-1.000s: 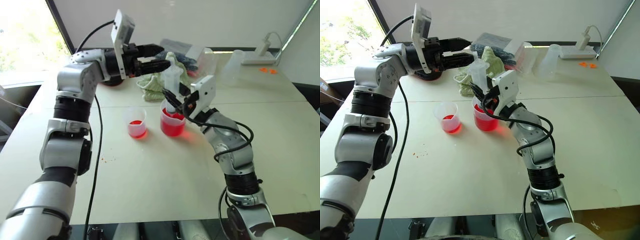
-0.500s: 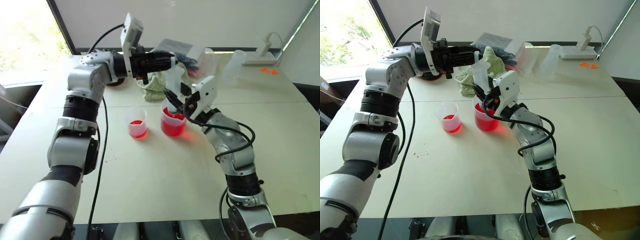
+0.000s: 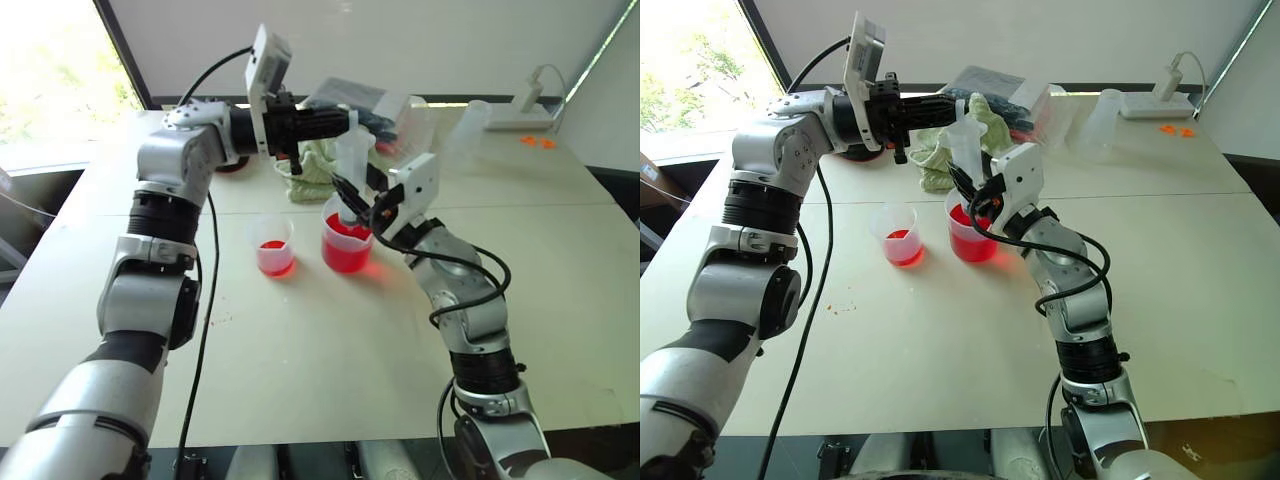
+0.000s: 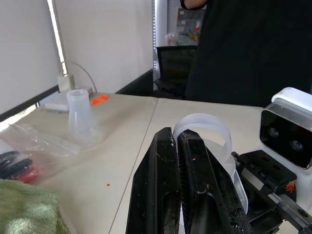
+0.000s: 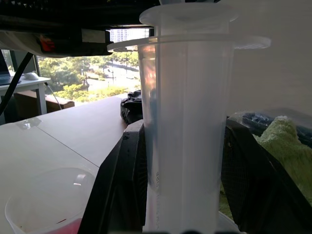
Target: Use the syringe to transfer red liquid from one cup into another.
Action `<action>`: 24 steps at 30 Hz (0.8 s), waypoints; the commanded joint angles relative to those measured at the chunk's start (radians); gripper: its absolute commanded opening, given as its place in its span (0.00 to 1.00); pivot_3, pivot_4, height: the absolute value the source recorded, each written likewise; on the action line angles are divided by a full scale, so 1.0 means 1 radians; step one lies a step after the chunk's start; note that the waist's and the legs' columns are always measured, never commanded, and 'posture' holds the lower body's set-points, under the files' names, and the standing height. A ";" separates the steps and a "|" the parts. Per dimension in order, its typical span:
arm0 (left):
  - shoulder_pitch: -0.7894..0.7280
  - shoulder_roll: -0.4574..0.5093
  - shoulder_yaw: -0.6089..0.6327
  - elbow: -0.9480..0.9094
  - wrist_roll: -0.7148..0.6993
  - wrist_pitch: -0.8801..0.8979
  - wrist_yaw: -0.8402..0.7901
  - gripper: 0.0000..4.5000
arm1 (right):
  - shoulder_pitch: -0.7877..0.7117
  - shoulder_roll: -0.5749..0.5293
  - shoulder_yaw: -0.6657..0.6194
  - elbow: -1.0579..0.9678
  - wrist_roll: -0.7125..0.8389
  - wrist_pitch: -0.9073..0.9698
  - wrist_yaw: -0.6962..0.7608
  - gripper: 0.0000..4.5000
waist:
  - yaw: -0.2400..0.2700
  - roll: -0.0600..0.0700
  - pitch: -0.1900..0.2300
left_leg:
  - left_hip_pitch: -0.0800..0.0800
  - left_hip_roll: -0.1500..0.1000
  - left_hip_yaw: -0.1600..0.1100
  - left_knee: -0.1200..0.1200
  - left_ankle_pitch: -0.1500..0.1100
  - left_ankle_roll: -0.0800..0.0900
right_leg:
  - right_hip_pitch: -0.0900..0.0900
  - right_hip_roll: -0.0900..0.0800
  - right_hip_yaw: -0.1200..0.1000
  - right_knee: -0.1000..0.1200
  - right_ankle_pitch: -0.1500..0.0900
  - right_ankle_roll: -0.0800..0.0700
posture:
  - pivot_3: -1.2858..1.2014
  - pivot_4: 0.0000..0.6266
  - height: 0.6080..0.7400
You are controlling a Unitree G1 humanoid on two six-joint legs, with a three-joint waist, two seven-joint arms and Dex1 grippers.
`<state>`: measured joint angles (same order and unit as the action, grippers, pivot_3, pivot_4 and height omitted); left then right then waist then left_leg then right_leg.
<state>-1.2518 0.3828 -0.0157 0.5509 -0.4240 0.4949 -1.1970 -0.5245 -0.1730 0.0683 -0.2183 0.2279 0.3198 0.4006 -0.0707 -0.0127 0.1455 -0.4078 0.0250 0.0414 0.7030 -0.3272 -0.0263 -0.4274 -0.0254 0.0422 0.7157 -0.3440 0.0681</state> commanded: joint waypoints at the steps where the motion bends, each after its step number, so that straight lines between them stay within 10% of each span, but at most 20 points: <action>1: -0.020 0.002 0.034 -0.058 -0.023 -0.001 0.011 0.01 | 0.008 0.011 0.036 -0.001 -0.006 -0.024 0.019 0.32 | 0.000 0.000 0.000 | 0.000 0.000 0.000 0.000 0.000 0.000 | 0.000 0.000 0.000 0.000 0.000 0.000 | 0.52 0.24 1.00; 24: 0.007 -0.016 0.035 -0.128 -0.037 0.045 0.035 0.01 | 0.048 0.030 0.053 0.020 -0.007 -0.031 0.028 0.32 | 0.000 0.000 0.000 | 0.000 0.000 0.000 0.001 0.000 0.000 | 0.000 0.000 0.000 0.001 0.000 0.000 | 0.52 0.24 1.00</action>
<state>-1.2149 0.3785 -0.0159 0.4862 -0.4236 0.5556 -1.1693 -0.4913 -0.1546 0.0779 -0.1918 0.2134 0.2770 0.4062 -0.0707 -0.0127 0.1455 -0.4077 0.0251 0.0413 0.7035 -0.3272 -0.0263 -0.4274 -0.0253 0.0422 0.7163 -0.3440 0.0681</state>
